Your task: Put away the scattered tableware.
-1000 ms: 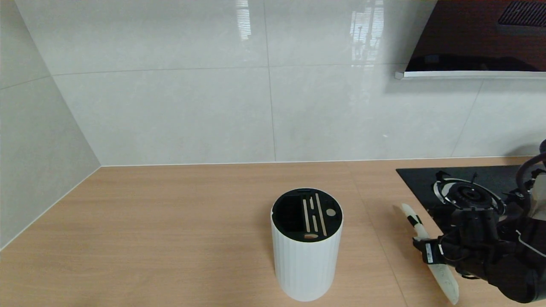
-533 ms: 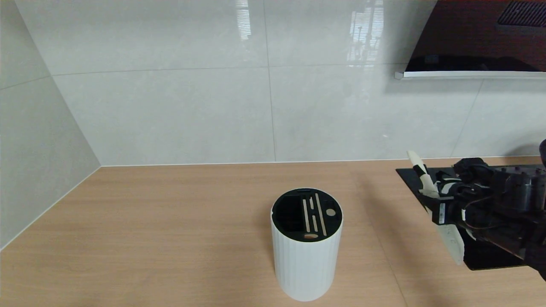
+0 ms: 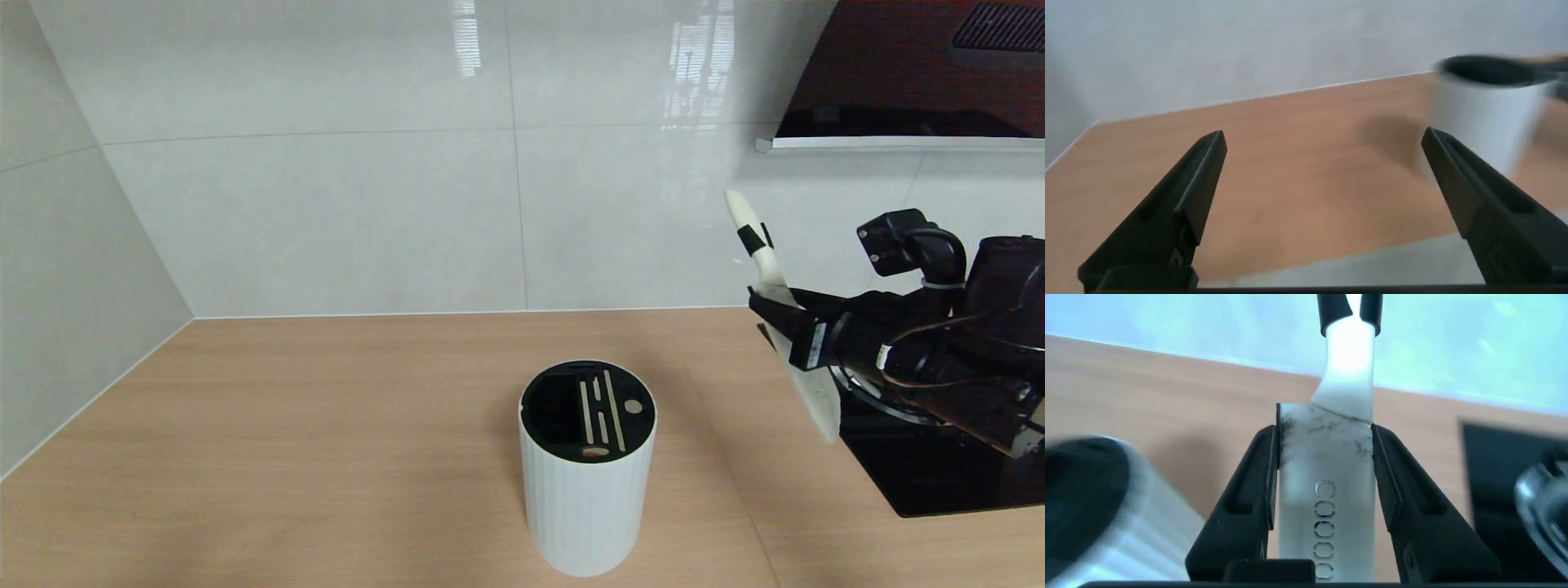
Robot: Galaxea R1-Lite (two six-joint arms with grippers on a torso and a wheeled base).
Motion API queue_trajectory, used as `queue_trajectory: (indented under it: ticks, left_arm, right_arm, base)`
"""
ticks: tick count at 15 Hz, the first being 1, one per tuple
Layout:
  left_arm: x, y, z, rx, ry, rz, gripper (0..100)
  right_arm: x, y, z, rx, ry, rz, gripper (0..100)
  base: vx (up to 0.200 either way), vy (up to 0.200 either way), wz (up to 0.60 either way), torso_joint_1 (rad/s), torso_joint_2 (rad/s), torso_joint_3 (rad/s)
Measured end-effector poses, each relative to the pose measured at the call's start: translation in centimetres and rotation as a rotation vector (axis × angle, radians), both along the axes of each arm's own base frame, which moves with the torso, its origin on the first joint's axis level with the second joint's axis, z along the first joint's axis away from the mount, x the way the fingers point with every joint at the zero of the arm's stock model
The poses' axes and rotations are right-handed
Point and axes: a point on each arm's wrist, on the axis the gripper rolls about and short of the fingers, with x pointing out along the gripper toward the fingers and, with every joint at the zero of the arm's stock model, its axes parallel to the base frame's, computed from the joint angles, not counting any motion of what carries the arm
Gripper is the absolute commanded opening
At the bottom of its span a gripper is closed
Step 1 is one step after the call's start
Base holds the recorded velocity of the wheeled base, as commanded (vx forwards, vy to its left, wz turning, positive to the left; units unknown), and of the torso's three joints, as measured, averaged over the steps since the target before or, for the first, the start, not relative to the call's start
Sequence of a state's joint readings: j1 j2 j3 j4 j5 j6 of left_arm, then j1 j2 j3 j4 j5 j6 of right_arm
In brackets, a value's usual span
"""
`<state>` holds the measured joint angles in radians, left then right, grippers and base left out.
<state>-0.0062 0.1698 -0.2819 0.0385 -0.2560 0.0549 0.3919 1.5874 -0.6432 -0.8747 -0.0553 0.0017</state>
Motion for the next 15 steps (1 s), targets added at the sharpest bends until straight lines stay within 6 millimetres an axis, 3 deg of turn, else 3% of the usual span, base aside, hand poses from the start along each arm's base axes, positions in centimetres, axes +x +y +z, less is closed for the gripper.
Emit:
queue_trajectory:
  ticks: [3,6,7,8,10,12,15]
  left_arm:
    - [4.3,-0.4,4.6,-0.024,0.169,-0.180,100]
    - [10.4,-1.6,7.9,-0.224,0.290,-0.369,100]
    - [11.4,-2.0,8.4,-0.267,0.286,-0.406,100]
    - [14.7,-3.8,9.4,-0.371,0.290,-0.546,100]
    - [17.1,-5.4,8.9,-0.399,0.323,-0.639,100]
    - [20.6,-7.9,6.6,-0.416,0.422,-0.724,100]
    - [24.1,-10.4,4.4,-0.421,0.431,-0.761,100]
  right_arm:
    - [-0.3,2.4,1.0,0.011,-0.024,0.083,0]
    - [-0.5,4.7,1.1,0.002,-0.010,0.159,0]
    - [-0.4,5.6,1.3,-0.004,-0.007,0.180,0]
    - [-0.2,6.6,1.4,-0.013,-0.008,0.203,0]
    - [-0.3,8.4,0.9,-0.026,0.007,0.245,0]
    - [-0.7,9.7,-0.1,-0.046,0.035,0.264,0]
    - [-1.1,11.4,-1.1,-0.060,0.058,0.304,0]
  base:
    - [0.000,0.000,0.00,0.000,0.00,0.000]
    - [0.000,0.000,0.00,0.000,0.00,0.000]
    - [0.000,0.000,0.00,0.000,0.00,0.000]
    - [0.000,0.000,0.00,0.000,0.00,0.000]
    - [0.000,0.000,0.00,0.000,0.00,0.000]
    - [0.000,0.000,0.00,0.000,0.00,0.000]
    - [0.000,0.000,0.00,0.000,0.00,0.000]
